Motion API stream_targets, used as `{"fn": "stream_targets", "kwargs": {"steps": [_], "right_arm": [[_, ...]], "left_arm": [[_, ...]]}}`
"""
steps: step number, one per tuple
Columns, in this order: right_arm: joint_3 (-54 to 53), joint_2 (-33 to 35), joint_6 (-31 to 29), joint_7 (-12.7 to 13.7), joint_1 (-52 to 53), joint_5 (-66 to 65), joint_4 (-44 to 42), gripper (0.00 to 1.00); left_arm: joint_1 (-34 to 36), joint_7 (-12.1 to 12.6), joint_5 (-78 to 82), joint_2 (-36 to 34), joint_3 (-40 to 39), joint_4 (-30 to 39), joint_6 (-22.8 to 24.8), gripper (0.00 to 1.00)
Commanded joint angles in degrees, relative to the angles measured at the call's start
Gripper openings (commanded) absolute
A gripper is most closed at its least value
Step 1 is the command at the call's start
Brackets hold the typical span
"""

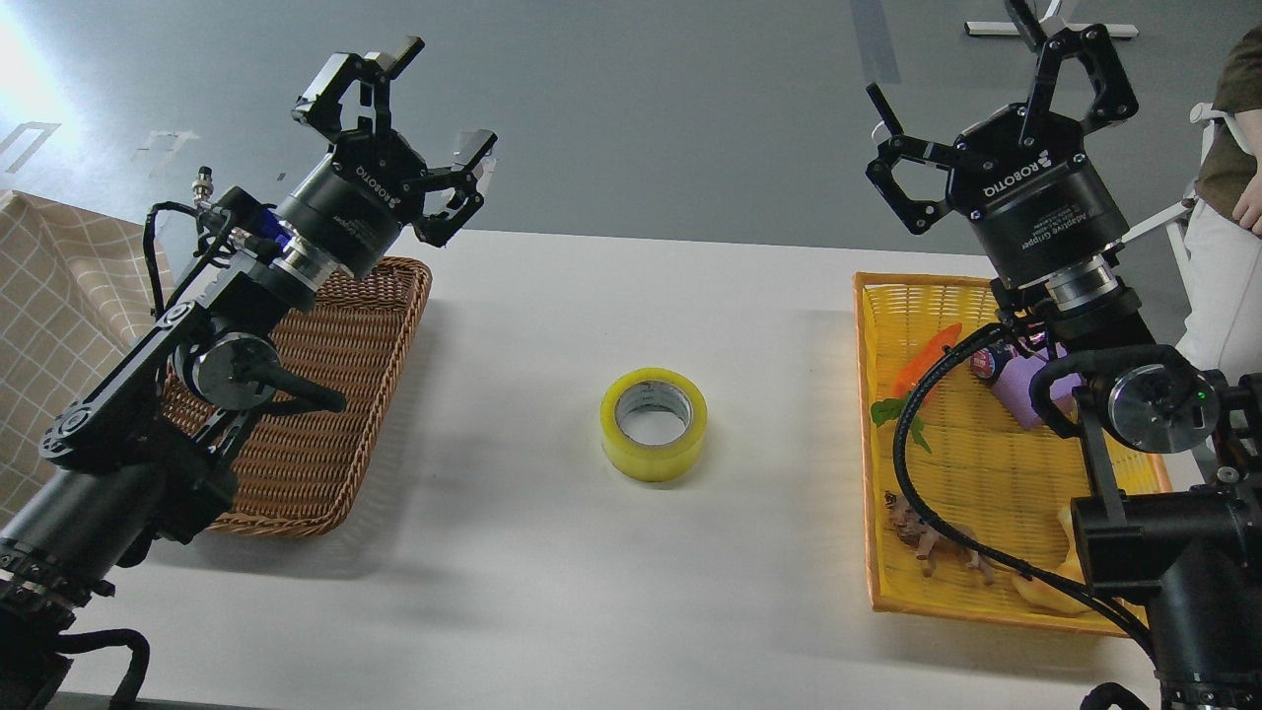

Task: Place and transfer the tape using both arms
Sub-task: 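Swing the left gripper over to the tape roll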

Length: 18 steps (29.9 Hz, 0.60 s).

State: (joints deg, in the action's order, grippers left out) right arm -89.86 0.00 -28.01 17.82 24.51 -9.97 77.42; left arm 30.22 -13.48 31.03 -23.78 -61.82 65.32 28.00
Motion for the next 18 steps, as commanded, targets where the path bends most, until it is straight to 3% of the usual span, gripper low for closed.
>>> {"fn": "stream_targets", "kwargs": {"steps": [1,9,14,18], "right_arm": [[0.12,0.0,0.01,0.03,-0.07,-0.14,-0.25,1.0],[0.12,0.0,0.01,0.11,-0.51,-0.23,-0.25,1.0],[0.03,0.0,0.01,0.11,-0.51,-0.4,-0.25,1.0],[0.12,0.0,0.01,0.2,-0.34,-0.67,-0.69,1.0]], "left_arm": [[0.97,-0.32,12.78,-1.8,-0.05,-0.01,0.0,0.98],[1.86,-0.59,36.45,-5.04,-0.05,3.58,0.0,0.98],[1.86,-0.32,40.07,-8.47,0.21,7.01,0.0,0.98],[4.05,-0.67,47.09,-9.89,4.77,10.61,0.0,0.98]]}}
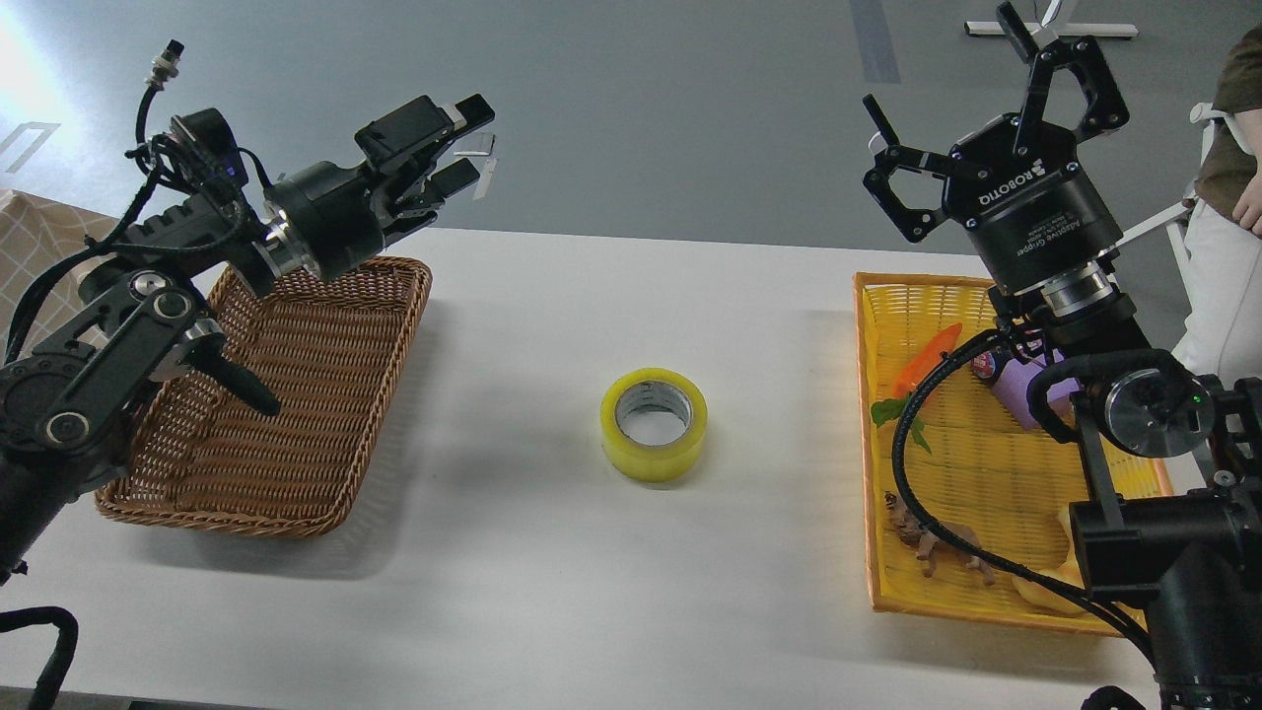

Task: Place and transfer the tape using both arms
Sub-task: 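Swing the left gripper over to the tape roll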

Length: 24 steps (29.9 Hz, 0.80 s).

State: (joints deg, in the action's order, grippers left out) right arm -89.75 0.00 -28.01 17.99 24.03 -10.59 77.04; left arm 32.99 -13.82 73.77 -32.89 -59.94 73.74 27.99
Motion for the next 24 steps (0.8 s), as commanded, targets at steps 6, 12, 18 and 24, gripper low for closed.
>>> {"fn": "stream_targets", "kwargs": {"steps": [6,12,18,24], "right_arm": [[0.02,0.0,0.01,0.12,-0.03,-0.04,-0.49,1.0],[0.02,0.0,0.01,0.91,0.06,0.13,-0.14,1.0],[0.11,0.0,0.01,1.0,0.14,0.13,-0.05,1.0],[0.11,0.0,0.01,1.0,0.32,-0.04,-0.05,1.0]], "left_arm": [[2.6,-0.24,13.58,-2.97,8.6,5.8,0.01,0.98],[6.38,0.37,26.93,-2.53,17.22,6.51,0.01,0.98],[5.95,0.64,39.42,-1.04,18.63,6.24,0.01,0.98],[6.3,3.87,44.44,2.91,22.4,5.8,0.01,0.98]]}}
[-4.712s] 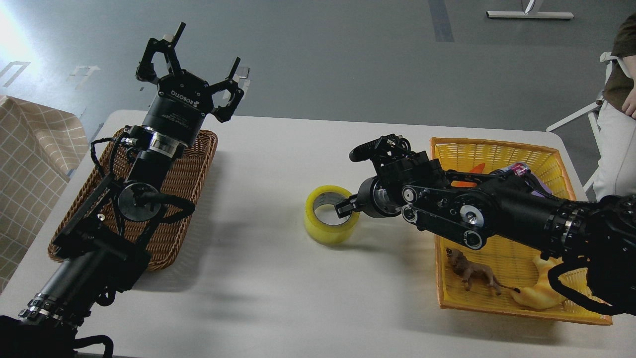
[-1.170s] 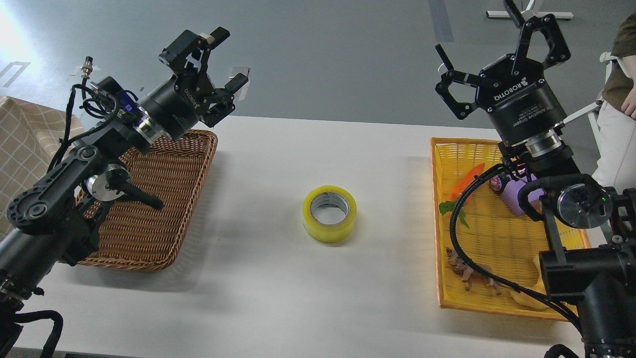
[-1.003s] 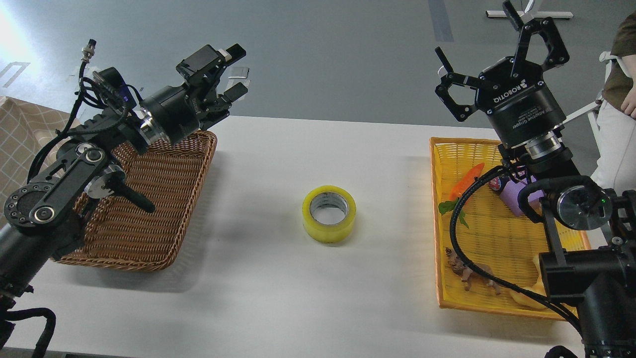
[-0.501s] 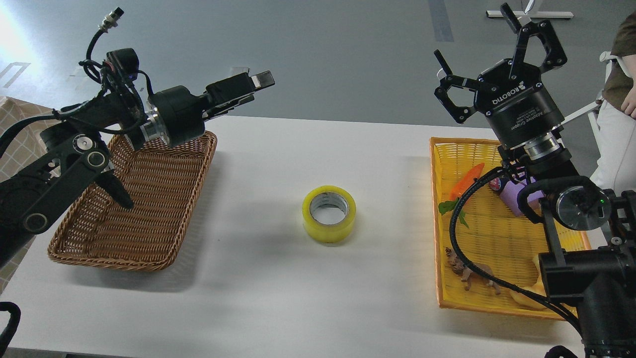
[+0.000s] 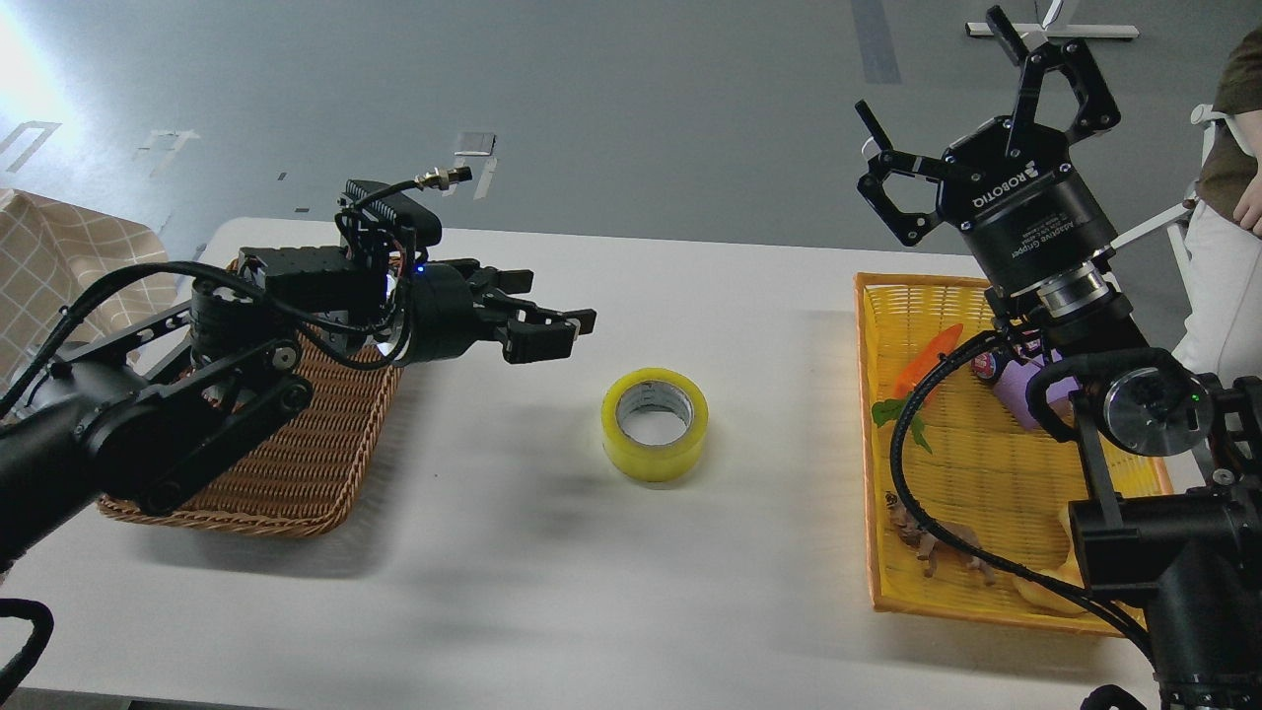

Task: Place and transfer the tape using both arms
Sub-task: 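Swing the left gripper over to the tape roll, then grasp the tape roll's rim with the left gripper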

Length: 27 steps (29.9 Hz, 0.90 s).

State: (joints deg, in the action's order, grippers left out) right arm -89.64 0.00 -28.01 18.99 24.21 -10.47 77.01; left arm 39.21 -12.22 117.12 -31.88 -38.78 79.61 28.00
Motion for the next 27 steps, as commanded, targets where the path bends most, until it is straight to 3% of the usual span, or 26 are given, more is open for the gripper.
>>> {"fn": "stream_targets", "kwargs": {"steps": [1,3,4,6,16,18,27], "right_arm": [[-0.01,0.0,0.01,0.0,0.14,-0.25,-0.02,1.0],[0.08,0.0,0.01,0.0,0.14,-0.34,-0.02,1.0],[0.43,0.0,0.01,0.0,0.22,-0.43,-0.11,1.0],[1.3,0.0,0.01,0.0,0.31,-0.52,-0.11,1.0],[1.48,0.0,0.01,0.0,-0.13,-0.52,-0.02,1.0],[1.57,0.0,0.01,-0.09,-0.22,-0.52,-0.02,1.0],[1.57,0.0,0.01,0.0,-0.13,-0.61,-0.11,1.0]], "left_arm": [[0.16,4.55,1.09,2.86,1.94,-0.07,0.0,0.98],[0.43,7.19,1.09,3.49,2.39,-0.07,0.0,0.98],[0.6,9.73,1.09,4.18,2.48,-0.07,0.0,0.98],[1.3,10.89,1.09,5.33,2.57,-0.07,0.0,0.98],[2.01,11.6,1.0,9.9,9.07,-3.58,0.0,0.96],[1.92,11.6,1.0,11.48,9.33,-4.98,0.0,0.91],[1.92,12.48,0.83,14.3,9.42,-9.91,0.0,0.91]]}}
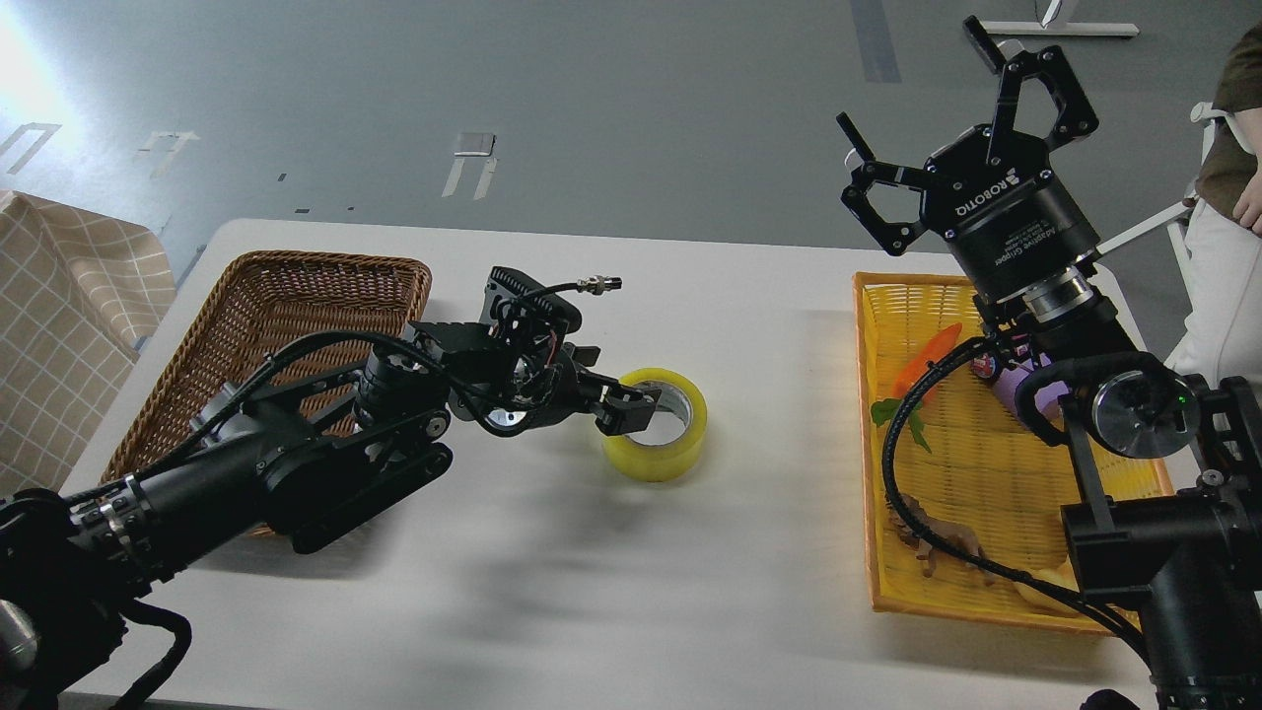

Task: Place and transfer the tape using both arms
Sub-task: 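Grasp the tape roll's rim with the left gripper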

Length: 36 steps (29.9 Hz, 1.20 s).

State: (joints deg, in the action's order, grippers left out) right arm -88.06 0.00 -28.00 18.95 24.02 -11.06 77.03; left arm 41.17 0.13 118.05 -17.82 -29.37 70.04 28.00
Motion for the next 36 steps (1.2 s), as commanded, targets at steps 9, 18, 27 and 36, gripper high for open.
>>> {"fn": "stream_targets", "kwargs": {"steps": [9,18,27,36], "right_arm": [[-0.01,0.0,0.0,-0.05,-0.03,-0.01,-0.12,1.0],[-0.01,0.0,0.0,-0.05,-0.03,-0.01,-0.21,1.0],[-0.01,0.0,0.0,-0.05,-0.03,-0.01,-0.38,1.0],[0.08,0.0,0.0,-0.05,-0.03,-0.01,-0.39,1.0]], "left_arm": [[-0.04,0.31,-0.18,1.39,0.01,-3.33,0.0,0.87],[-0.13,0.22,-0.8,1.39,-0.08,-5.09,0.0,0.79],[-0.04,0.22,-2.47,1.48,-0.08,-5.09,0.0,0.61],[-0.48,0.22,-2.56,1.57,-0.08,-5.09,0.0,0.58]]}}
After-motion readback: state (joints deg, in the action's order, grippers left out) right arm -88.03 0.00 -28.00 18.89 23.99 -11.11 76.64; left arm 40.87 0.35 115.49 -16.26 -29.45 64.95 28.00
